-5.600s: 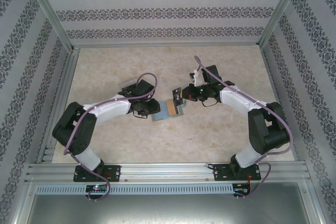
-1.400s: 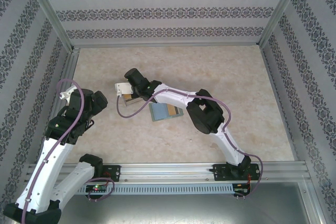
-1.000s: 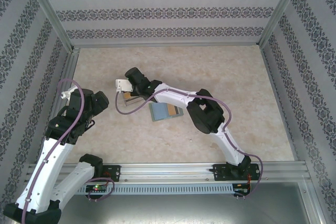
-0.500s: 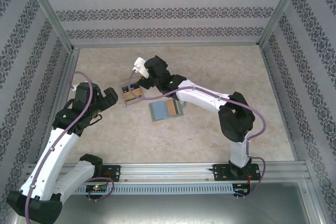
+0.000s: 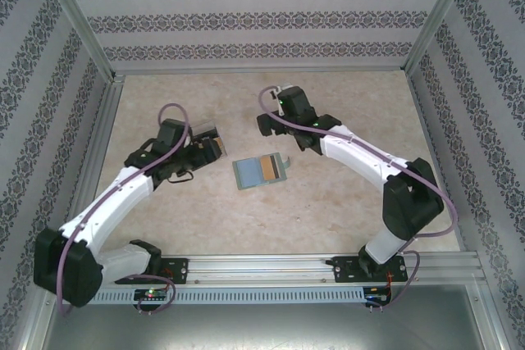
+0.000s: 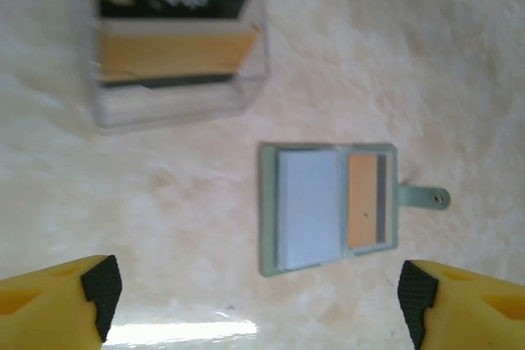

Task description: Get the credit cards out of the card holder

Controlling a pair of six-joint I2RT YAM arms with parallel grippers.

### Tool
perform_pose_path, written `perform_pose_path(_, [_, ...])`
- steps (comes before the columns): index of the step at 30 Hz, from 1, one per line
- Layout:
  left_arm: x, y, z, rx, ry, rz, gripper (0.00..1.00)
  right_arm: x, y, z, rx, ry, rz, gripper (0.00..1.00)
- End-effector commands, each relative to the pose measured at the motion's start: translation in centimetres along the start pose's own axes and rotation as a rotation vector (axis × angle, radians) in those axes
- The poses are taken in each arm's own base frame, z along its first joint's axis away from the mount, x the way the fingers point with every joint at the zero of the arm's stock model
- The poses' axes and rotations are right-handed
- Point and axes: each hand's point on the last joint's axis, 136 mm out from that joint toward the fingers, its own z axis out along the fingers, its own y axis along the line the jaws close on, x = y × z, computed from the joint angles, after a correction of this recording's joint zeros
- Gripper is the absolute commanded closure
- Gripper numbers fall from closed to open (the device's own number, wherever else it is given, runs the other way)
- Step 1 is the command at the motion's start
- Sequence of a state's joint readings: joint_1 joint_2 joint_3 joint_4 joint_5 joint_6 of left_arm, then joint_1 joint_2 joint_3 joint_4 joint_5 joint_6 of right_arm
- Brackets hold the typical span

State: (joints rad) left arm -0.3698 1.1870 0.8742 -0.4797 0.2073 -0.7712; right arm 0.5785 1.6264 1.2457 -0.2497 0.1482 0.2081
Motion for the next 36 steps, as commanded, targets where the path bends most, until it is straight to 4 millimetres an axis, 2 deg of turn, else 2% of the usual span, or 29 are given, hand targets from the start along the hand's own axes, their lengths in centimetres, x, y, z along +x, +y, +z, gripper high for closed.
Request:
perform_pose_path(1, [0.9,-3.1,2.3,0.102,0.026,-0.018,0.15,4.4,0.2,-0.6,-0.09,0.135,0.14,0.06])
perform_pose_path(2, [1.4,-3.6,3.0,0.108,0.041,-0.013,0.18,5.2,0.2,-0.7,-0.098,0.148,0.148,0.11])
perform_pose_path(4, [2.2,-4.6,4.5,0.118,0.068,-0.002,0.24,6.8,0.4,-0.9,-0.127,0.186,0.171,0.34])
perform_pose_path(7, [3.3,-5.5,6.5,0.12,0.112,0.008,0.32,9.1,0.9,-0.5,-0.184,0.258,0.233,0.6])
perform_pose_path(9, [3.9,-6.0,7.7,0.125,0.135,0.007,0.36,10.4,1.4,0.0,-0.209,0.304,0.264,0.74])
perform_pose_path(10, [4.2,-6.1,8.4,0.124,0.149,0.004,0.38,11.1,1.7,0.3,-0.224,0.327,0.275,0.77])
perform_pose_path(14, [5.1,-7.1,10.3,0.127,0.186,0.016,0.46,13.0,2.1,1.7,-0.229,0.4,0.299,0.86])
perform_pose_path(20, [6.1,-8.1,12.4,0.114,0.237,0.036,0.56,15.0,1.7,3.2,-0.2,0.467,0.29,0.94])
perform_pose_path(23, [6.4,-8.4,13.2,0.109,0.257,0.042,0.62,15.8,1.5,3.6,-0.19,0.488,0.288,0.94])
perform_pose_path(36, [7.6,-8.4,15.3,0.099,0.325,0.035,0.72,17.5,1.9,4.8,-0.203,0.538,0.298,0.94])
